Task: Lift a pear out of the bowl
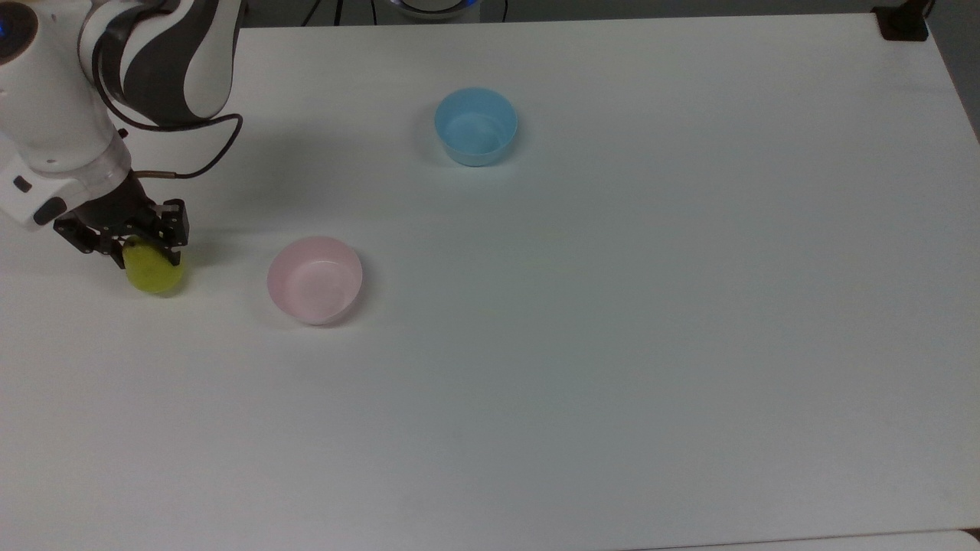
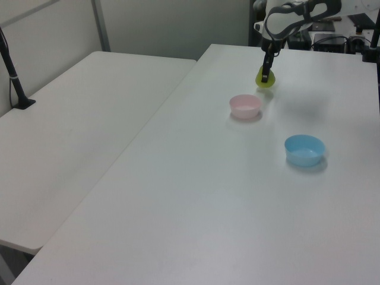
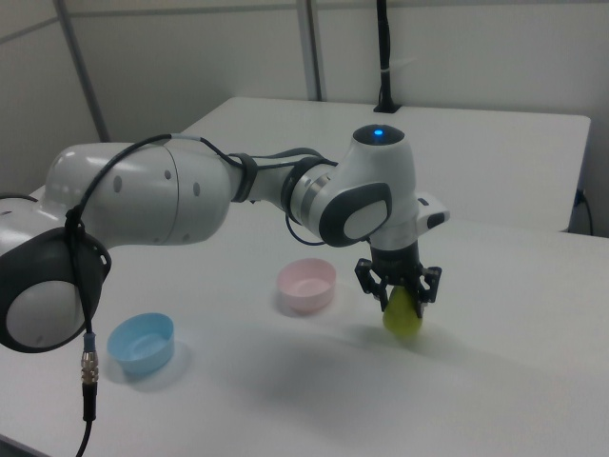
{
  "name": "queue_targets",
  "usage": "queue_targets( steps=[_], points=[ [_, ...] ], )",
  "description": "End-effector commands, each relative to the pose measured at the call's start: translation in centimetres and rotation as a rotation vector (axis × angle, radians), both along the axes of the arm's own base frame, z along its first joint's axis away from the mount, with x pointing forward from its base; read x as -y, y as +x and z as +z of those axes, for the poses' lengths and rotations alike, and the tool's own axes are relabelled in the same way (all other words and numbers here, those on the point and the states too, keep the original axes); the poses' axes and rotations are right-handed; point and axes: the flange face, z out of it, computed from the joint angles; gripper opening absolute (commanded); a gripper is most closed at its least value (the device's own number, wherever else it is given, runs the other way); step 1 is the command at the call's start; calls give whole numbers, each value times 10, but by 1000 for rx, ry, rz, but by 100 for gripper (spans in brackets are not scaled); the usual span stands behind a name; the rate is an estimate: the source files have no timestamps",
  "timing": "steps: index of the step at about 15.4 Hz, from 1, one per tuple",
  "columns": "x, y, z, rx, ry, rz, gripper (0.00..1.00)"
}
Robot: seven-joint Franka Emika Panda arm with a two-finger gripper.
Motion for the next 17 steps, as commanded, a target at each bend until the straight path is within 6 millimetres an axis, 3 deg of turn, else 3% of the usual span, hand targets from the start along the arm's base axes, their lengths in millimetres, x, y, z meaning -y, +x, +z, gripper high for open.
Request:
queue_targets(
  steps=[1,2,4,6,7,9,12,15,17],
  points=[
    [2,7,-12,9,15,-27,12],
    [2,7,-13,10,21,-29,13],
    [2,6,-16,5,22,-27,27],
    [2,6,-15,6,22,-30,88],
    [1,6,-14,4,19,-28,100],
    [0,5,7,24,11,-26,100],
    [-13,-1,59,60,6,-10,100],
    [-67,-12,126,18,34,47,100],
    [-94,-24,170,34,49,-15,100]
  ],
)
